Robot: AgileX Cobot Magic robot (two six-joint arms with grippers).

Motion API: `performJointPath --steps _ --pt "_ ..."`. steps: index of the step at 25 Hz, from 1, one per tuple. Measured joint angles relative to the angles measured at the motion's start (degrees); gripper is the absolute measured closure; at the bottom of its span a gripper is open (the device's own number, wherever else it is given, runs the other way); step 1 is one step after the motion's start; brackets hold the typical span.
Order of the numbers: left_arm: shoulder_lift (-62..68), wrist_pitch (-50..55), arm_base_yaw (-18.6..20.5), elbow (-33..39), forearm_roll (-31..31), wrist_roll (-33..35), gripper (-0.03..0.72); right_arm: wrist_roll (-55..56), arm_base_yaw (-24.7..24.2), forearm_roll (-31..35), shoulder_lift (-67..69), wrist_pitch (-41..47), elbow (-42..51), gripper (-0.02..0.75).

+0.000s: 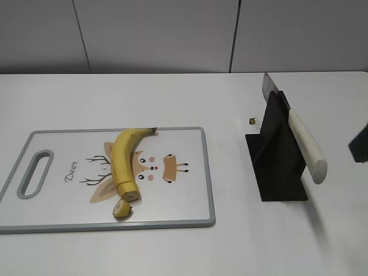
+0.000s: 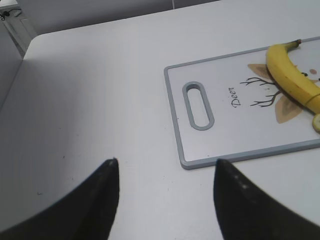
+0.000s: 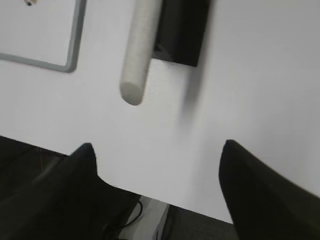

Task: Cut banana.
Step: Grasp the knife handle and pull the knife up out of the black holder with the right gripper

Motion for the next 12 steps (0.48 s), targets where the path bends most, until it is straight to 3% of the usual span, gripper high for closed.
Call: performJointPath --steps 6,12 --pt "0.00 0.00 0.00 0.00 0.00 0.00 0.105 1.98 9.02 0.47 11.30 1.48 -8.40 0.165" --pt "0.00 0.00 0.00 0.00 0.00 0.00 0.105 9.37 9.82 -3.78 19.36 1.48 -12.95 0.168"
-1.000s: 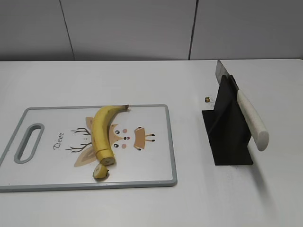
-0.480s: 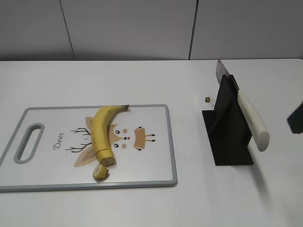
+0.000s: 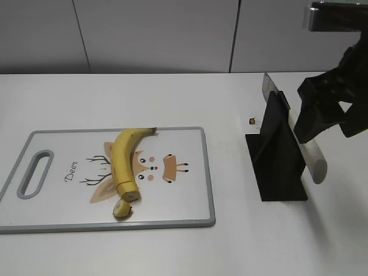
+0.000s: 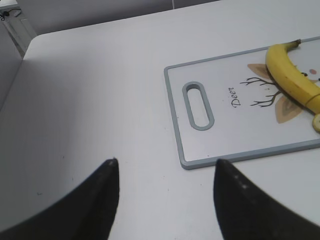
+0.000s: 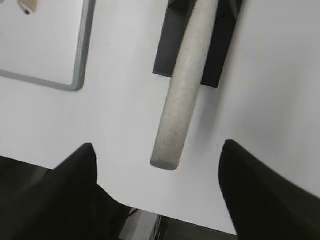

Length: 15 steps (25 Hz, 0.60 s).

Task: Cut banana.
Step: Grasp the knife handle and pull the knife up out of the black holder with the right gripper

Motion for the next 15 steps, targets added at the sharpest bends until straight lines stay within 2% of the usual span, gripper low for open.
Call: performJointPath --steps 12,15 --pt "0.00 0.00 0.00 0.00 0.00 0.00 0.105 5.80 0.00 -1.48 9.93 -0.94 -0.37 0.171" --pt "0.00 0.00 0.00 0.00 0.00 0.00 0.105 6.82 0.00 -1.46 12.22 -1.74 -0.44 0.214"
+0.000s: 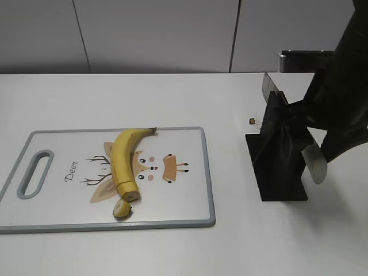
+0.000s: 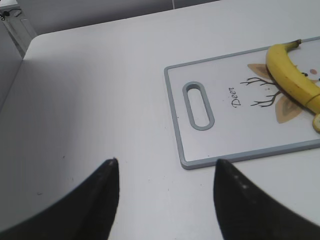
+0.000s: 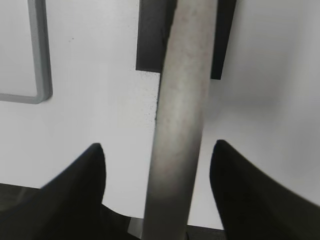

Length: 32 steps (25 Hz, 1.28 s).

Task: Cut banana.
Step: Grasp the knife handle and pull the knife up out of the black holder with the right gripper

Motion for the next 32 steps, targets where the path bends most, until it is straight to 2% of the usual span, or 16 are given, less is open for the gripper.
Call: performJointPath --steps 8,11,32 --pt "0.00 0.00 0.00 0.00 0.00 0.00 0.105 2.73 0.00 0.00 3.87 -0.08 -0.01 0.435" --pt "0.00 0.00 0.00 0.00 0.00 0.00 0.105 3.19 0.00 -0.13 3.87 0.36 -0.01 0.567" --pt "0.00 0.00 0.00 0.00 0.00 0.00 0.105 3.97 0.00 0.43 -3.78 4.15 -0.37 0.578"
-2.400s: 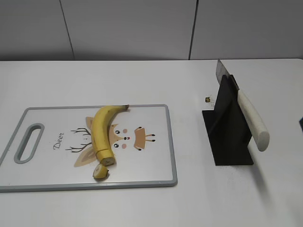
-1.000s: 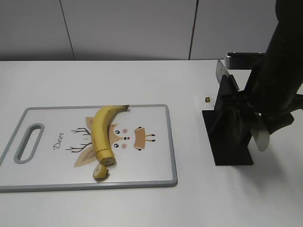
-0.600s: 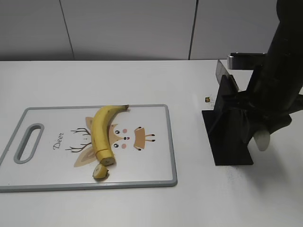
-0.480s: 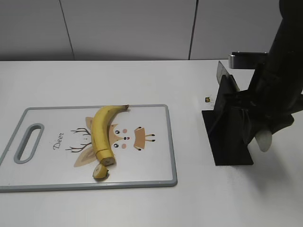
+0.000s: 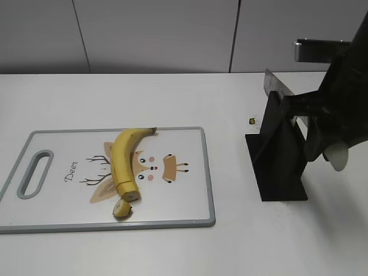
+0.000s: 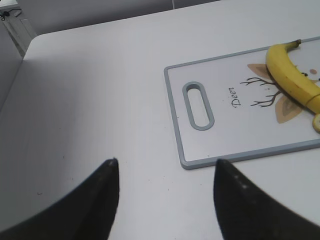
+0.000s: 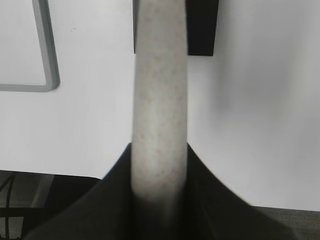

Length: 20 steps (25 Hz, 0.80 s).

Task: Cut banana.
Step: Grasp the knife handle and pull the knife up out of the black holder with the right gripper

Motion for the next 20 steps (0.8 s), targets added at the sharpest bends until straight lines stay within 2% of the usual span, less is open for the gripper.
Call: performJointPath --steps 13,20 --pt "0.00 0.00 0.00 0.00 0.00 0.00 0.105 0.41 0.00 -2.86 -6.30 4.25 -9.72 0.578" --pt "0.00 -0.07 0.00 0.00 -0.42 0.00 0.135 -7.51 0.00 -3.38 -6.50 4.48 -11.22 0.578"
